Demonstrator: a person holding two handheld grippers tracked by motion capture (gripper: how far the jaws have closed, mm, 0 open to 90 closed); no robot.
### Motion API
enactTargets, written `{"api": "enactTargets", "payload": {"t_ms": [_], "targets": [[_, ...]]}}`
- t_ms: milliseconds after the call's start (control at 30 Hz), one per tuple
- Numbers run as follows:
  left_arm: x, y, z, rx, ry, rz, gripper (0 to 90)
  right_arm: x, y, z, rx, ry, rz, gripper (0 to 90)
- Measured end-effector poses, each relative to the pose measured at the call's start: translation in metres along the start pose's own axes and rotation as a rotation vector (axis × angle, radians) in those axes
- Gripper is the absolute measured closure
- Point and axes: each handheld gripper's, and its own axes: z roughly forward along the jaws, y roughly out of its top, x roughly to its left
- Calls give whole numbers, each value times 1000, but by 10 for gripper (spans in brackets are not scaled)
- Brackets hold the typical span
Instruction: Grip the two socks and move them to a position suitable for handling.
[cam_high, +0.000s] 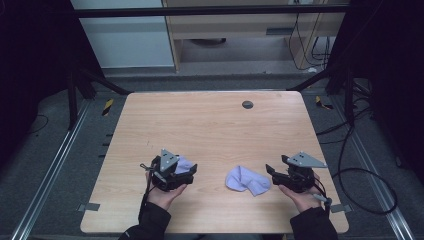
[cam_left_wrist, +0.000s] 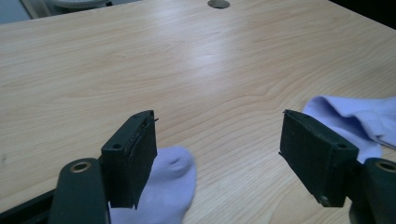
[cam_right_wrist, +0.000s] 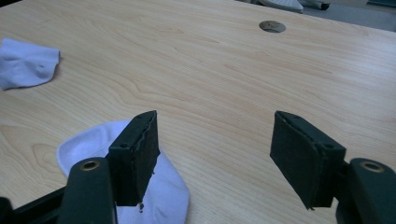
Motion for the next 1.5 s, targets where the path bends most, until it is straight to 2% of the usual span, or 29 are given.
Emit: {"api": "enactTargets", "payload": {"t_ms": [233,367,600,733,933,1200,1500], "targets": [[-23,6,14,9,-25,28,282,8,-3,-1,-1,28,-15,360],[-33,5,21,14,-36,27,301,12,-8,-3,0,39,-28,385],[-50,0,33,43,-49,46,345,17,-18,-4,32,62,-53,429],[-59,-3,40,68,-49,58,366,21,-21,-3,50,90,-56,460],[-69,-9,50,95,-49,72,395,29,-31,2,101,123,-80,505],[-81,-16,66,133,-53,82,465,37,-38,9,135,158,-102,552],[-85,-21,78,170,-59,66,554,40,-42,16,175,186,-101,611]]}}
